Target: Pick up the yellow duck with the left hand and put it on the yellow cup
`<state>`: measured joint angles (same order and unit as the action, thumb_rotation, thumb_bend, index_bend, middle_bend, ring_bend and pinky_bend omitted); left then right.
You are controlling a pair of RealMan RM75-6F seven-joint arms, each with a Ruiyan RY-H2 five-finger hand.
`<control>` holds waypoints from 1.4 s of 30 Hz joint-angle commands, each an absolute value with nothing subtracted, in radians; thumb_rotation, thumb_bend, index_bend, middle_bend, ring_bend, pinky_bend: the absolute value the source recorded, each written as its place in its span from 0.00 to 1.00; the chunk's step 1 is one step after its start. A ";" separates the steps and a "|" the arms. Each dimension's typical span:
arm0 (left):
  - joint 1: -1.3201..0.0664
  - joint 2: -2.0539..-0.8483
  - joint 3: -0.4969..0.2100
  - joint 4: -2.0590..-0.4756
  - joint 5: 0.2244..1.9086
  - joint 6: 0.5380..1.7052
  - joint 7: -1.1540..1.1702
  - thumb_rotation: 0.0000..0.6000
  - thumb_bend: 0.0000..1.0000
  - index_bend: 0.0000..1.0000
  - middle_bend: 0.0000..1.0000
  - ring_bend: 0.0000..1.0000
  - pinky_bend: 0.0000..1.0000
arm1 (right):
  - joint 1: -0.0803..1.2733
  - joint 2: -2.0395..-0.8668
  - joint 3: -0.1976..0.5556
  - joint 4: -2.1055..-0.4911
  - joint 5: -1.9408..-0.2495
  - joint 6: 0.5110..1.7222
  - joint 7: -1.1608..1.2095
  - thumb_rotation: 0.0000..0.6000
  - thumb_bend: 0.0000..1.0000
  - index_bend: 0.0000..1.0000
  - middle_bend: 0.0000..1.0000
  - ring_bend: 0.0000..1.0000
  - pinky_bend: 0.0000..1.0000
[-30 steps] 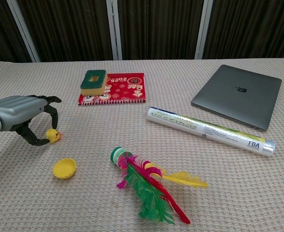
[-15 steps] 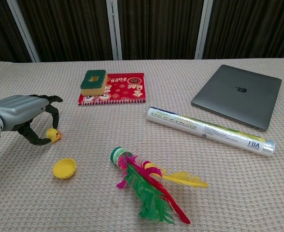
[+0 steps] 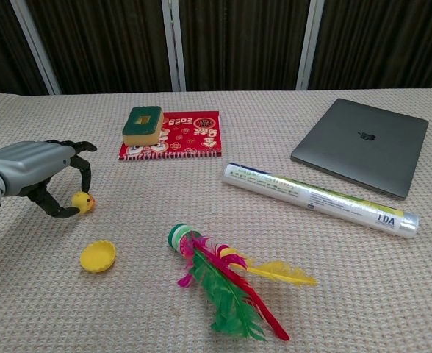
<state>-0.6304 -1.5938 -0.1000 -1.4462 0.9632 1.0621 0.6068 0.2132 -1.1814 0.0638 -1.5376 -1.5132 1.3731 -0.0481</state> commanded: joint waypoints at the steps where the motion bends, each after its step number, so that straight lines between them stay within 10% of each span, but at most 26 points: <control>1: -0.627 -1.585 -0.101 -1.463 0.978 1.073 0.597 1.00 0.33 0.49 0.00 0.00 0.00 | 0.213 -1.182 0.065 -1.535 -1.512 1.374 -0.053 1.00 0.00 0.49 0.17 0.00 0.00; 42: -0.647 -1.651 -0.109 -1.533 1.130 1.120 0.604 1.00 0.34 0.50 0.00 0.00 0.00 | 0.185 -1.188 0.091 -1.519 -1.466 1.422 -0.097 1.00 0.00 0.49 0.16 0.00 0.00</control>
